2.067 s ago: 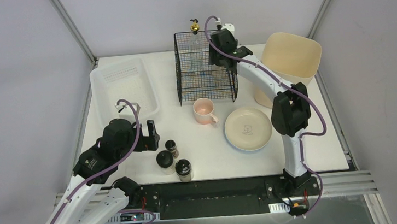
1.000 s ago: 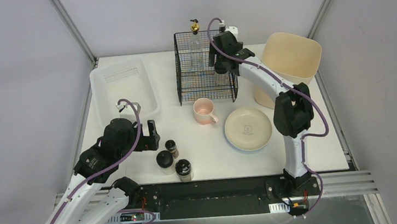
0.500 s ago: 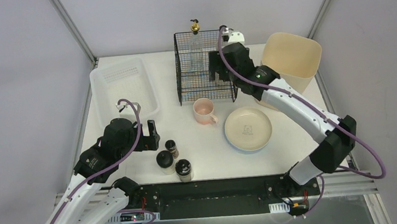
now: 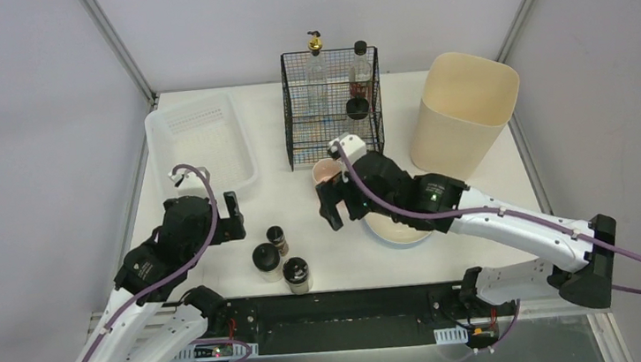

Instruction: Clear the kitchen counter

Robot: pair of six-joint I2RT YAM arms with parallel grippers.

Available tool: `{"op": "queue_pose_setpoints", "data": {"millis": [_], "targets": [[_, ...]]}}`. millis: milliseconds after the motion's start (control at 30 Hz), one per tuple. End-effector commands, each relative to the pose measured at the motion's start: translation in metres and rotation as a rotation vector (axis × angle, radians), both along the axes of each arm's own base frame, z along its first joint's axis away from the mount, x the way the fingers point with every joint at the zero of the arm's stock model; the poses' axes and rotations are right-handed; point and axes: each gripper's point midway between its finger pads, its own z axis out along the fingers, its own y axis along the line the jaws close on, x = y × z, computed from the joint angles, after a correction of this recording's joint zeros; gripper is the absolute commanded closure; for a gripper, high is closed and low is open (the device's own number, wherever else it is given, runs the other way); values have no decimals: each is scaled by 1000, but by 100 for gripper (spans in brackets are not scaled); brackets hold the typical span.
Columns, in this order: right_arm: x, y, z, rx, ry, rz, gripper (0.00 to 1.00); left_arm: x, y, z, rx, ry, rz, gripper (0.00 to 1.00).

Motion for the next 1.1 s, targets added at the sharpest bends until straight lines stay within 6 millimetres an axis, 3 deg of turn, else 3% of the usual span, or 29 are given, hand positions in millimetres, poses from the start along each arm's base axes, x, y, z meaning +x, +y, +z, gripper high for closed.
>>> {"op": "queue_pose_setpoints", "data": {"millis": [0,167,367,667,1067], "targets": [[-45,19,-10,-11,20,180,4,0,35,14,33,-69,188,0],[-85,45,-26,-11,89,330,2,-6,60,22,53,-131,306,0],[-108,68,-43,-44,97,398,1,-12,70,28,33,-174,339,0],[-118,94,-76,-127,111,425,1,-10,64,26,40,-153,311,1],[-128,124,-105,-154,111,442,1,-10,63,26,37,-152,306,1]]}}
